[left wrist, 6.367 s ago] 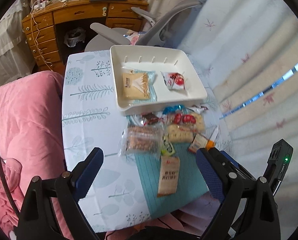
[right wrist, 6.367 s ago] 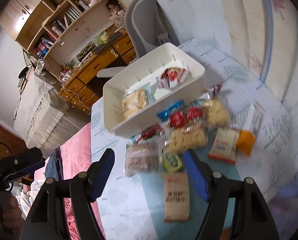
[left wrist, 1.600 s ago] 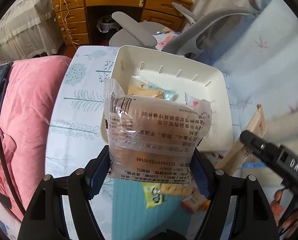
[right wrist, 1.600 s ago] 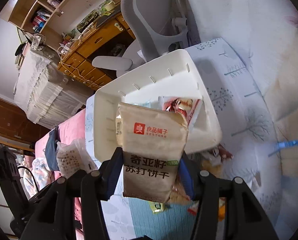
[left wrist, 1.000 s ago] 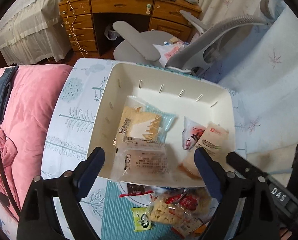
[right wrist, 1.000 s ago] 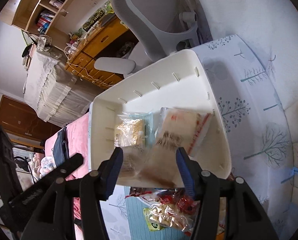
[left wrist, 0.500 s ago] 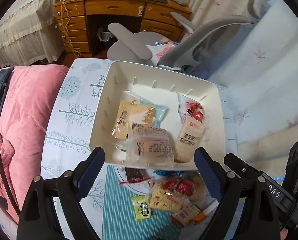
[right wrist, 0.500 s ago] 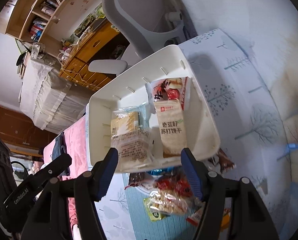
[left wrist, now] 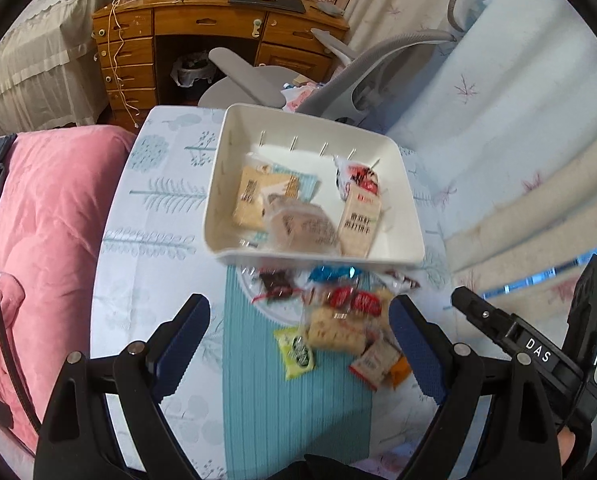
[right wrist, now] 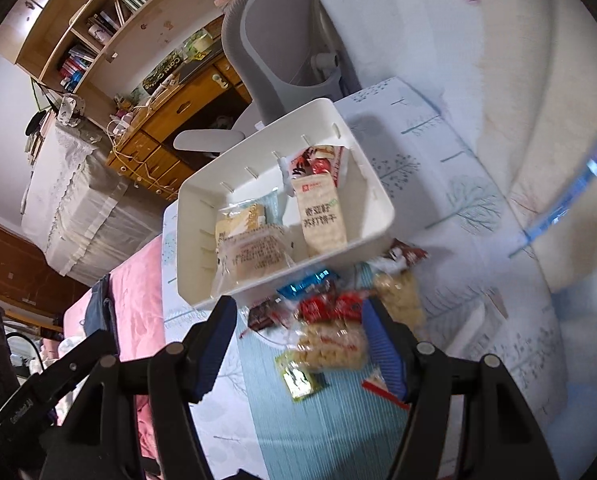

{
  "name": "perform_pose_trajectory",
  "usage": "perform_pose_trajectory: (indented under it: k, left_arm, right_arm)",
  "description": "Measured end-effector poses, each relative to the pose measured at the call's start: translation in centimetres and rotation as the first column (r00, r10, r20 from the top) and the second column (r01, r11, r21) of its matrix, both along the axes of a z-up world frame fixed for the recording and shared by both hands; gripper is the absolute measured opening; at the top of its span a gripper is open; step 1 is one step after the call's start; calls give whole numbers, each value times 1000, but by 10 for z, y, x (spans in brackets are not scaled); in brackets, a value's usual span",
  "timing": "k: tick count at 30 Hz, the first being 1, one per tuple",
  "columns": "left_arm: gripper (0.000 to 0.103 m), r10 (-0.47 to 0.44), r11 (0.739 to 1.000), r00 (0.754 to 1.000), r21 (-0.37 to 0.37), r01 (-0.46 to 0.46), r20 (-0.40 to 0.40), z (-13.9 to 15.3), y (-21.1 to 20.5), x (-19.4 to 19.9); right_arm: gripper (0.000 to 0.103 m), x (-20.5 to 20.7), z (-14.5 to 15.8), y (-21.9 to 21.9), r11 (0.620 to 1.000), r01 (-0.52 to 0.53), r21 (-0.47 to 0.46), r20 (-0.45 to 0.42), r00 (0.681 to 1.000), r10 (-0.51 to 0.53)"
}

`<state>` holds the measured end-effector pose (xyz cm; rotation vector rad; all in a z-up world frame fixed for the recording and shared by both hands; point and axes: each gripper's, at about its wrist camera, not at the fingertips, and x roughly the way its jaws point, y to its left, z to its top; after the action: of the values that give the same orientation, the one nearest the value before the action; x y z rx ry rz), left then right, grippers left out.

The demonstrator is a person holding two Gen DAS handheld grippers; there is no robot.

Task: Organize snacks
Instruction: 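Withdraw both tools from the tray toward the remaining snacks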

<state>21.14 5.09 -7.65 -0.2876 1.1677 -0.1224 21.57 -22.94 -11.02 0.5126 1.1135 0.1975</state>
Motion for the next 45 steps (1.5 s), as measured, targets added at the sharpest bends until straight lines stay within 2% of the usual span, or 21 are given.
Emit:
perform_pose_trajectory:
  k: [12,19,23,27,34,41,45]
  left_arm:
    - [90,-58,998,998,-22,57,-30,-15,23,-66]
    - [90,-96,995,994,-20,95,-44,-25,14,-89]
    - [90,-141,990,990,23,141,-24,-29,0,-95]
    - [90,-217,973,976,79,217,1,-32,-20,-99]
    - [90,-302,947,953,108,303,-25,-49,-57,-94]
    - [90,-349,928,936,124,352,-43,-69,-98,-79]
    - [90,-375,911,925,160,379,-59,-83,-122,-72]
  right_arm:
    - [66,-83,-18,-9,993,113,-41,-30,993,-114]
    - [66,-122,-35,-17,985,145,-88,-45,988,-150]
    - [66,-136,-45,-22,981,150,-120,-31,987,-155]
    - [66,-143,-58,-30,982,141,-122,-32,989,-146]
    - [66,-141,-79,-47,987,99,-126,-53,993,-107]
    - [66,-124,-97,-75,995,62,-77,-88,994,-69]
    - [66,-111,-108,-94,999,45,-30,-119,992,-48]
